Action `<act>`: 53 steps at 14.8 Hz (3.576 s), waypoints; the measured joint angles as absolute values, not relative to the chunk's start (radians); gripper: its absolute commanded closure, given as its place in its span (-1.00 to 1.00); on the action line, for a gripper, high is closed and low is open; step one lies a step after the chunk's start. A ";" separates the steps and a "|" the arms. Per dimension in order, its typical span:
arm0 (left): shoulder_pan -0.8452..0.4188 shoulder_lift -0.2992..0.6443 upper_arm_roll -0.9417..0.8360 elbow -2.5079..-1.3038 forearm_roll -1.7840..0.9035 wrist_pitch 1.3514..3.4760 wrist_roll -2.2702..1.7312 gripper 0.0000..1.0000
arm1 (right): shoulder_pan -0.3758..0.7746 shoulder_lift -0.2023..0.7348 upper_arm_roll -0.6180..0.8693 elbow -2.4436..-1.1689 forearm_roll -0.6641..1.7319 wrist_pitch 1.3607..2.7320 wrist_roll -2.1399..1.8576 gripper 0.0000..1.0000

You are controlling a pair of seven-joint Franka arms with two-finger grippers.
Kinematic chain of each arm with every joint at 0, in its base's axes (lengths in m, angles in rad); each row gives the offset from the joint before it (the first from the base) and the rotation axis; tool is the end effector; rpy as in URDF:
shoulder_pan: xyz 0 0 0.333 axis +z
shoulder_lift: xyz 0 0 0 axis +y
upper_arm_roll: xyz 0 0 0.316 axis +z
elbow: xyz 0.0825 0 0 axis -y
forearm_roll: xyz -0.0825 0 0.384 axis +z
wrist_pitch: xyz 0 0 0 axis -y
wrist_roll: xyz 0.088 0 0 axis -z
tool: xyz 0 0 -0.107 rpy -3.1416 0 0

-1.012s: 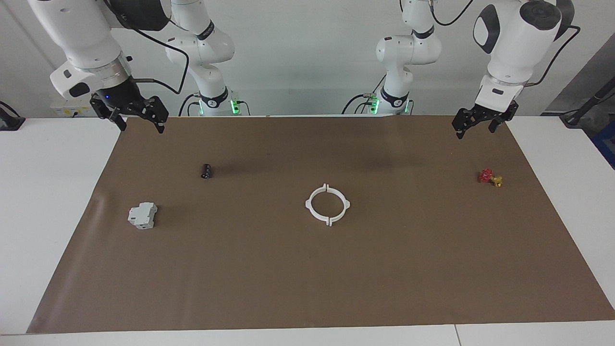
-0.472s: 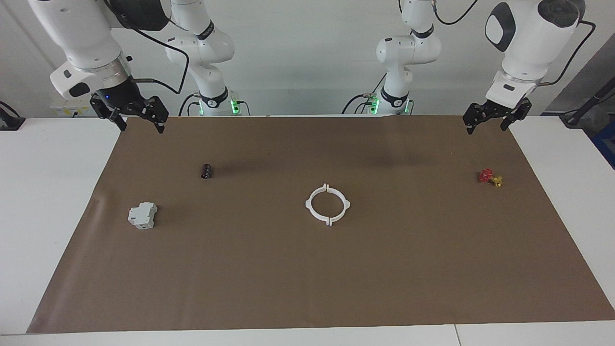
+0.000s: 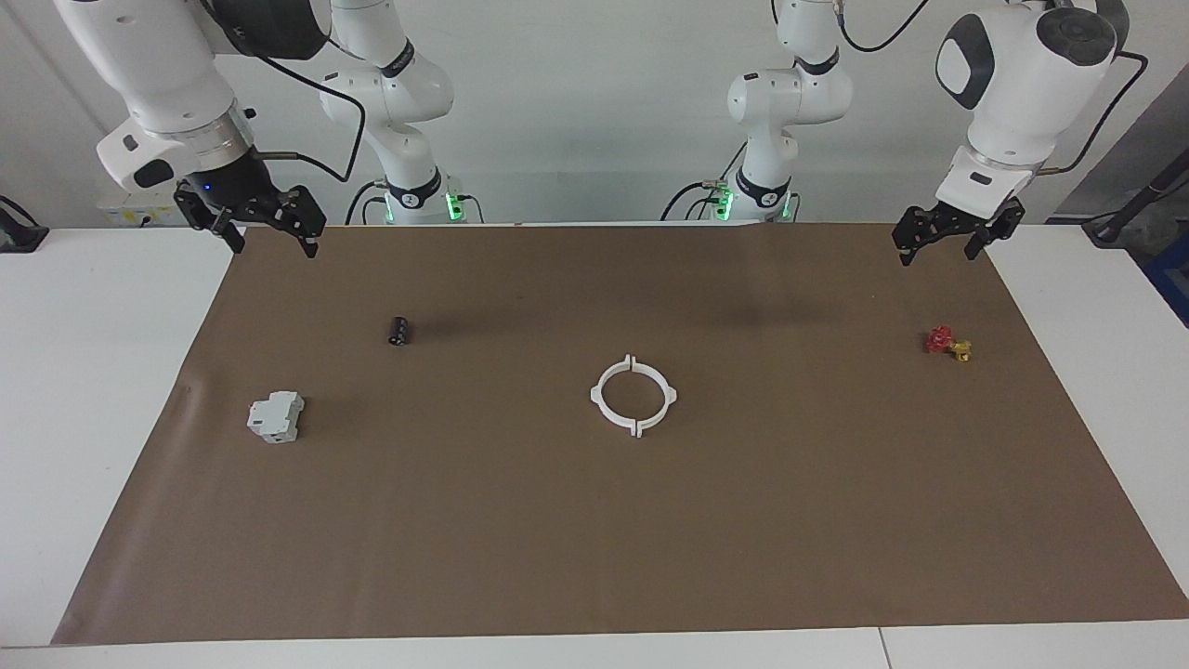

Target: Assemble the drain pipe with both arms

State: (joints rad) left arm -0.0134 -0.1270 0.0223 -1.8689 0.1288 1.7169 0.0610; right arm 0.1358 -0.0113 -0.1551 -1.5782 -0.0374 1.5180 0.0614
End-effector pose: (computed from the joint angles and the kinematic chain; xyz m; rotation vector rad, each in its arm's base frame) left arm 0.5196 0.0171 0.5644 -3.0159 0.1097 0.0443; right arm 0.5451 -0.0152 0.6227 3.1014 -0.1268 -0.0749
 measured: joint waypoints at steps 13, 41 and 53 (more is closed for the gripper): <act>-0.044 0.042 0.026 -1.541 0.072 1.597 0.061 -1.00 | 0.136 -0.011 -0.155 -1.578 -0.037 1.518 0.061 -1.00; -0.086 0.014 -0.015 -1.671 0.008 1.698 -0.025 -1.00 | 0.136 -0.011 -0.155 -1.578 -0.037 1.518 0.061 -1.00; -0.086 0.015 -0.014 -1.672 0.008 1.701 -0.025 -1.00 | 0.136 -0.011 -0.155 -1.578 -0.037 1.518 0.061 -1.00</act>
State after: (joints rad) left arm -0.0862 0.0147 -0.0139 -1.6718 0.0081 1.7014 -0.0249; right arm 0.1358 -0.0113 -0.1551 -1.5782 -0.0374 1.5180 0.0614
